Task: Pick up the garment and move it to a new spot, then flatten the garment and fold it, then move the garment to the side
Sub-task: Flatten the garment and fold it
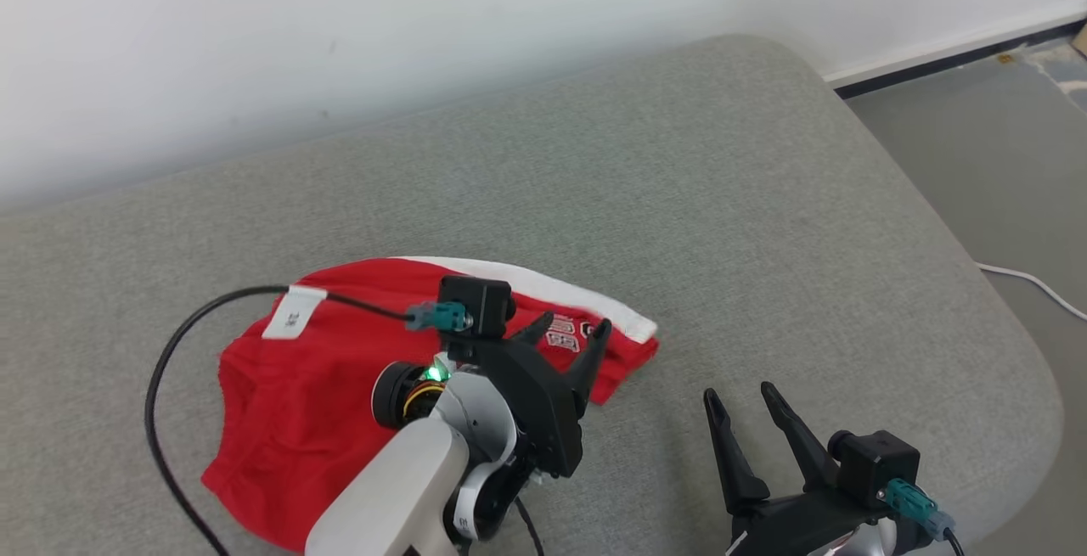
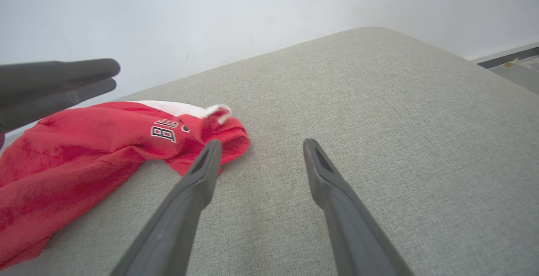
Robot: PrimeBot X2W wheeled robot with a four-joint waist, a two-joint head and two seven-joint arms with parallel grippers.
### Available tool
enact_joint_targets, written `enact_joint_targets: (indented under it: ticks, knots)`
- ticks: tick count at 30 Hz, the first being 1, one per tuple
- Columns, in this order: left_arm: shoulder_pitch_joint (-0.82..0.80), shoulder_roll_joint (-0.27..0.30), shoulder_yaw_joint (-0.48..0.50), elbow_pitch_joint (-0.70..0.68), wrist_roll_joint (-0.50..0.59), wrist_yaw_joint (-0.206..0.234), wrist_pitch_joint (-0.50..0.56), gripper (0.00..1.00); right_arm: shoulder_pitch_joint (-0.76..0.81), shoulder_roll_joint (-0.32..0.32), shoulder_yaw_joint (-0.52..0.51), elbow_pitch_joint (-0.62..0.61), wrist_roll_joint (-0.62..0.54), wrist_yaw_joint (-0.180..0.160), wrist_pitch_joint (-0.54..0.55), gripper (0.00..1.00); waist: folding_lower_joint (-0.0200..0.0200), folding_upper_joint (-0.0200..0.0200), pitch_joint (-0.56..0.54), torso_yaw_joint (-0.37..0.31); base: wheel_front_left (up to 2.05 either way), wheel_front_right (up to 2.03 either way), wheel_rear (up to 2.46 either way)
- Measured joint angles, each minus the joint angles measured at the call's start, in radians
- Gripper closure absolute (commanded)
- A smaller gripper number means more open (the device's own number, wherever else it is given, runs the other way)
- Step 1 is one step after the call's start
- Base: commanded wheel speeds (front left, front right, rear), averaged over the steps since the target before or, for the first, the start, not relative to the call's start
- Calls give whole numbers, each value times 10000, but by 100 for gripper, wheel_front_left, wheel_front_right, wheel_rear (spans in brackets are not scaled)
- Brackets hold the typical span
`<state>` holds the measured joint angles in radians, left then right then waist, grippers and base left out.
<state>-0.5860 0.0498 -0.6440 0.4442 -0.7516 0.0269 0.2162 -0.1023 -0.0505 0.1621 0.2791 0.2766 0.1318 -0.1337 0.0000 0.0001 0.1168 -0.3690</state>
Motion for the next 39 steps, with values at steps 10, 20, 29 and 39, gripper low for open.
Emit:
enact_joint_targets:
  ticks: [10,20,29,39]
  knots:
    - [-1616,1444,614,525,280,1388,1037,0,-68,4,407,-117,113,0,-35,0,0,0,68,374,0,0,0]
    - [-2769,2663,780,2171,454,1845,2786,0,-374,0,412,-65,268,0,-267,0,0,0,968,-87,0,0,0]
    - [-2838,2723,529,1954,178,1492,3845,100,-583,2,378,244,330,0,-520,0,2,0,1577,-385,0,0,0]
    - [-2481,2499,892,623,784,1616,334,100,-599,13,259,278,182,0,-420,0,0,0,1039,387,0,0,0]
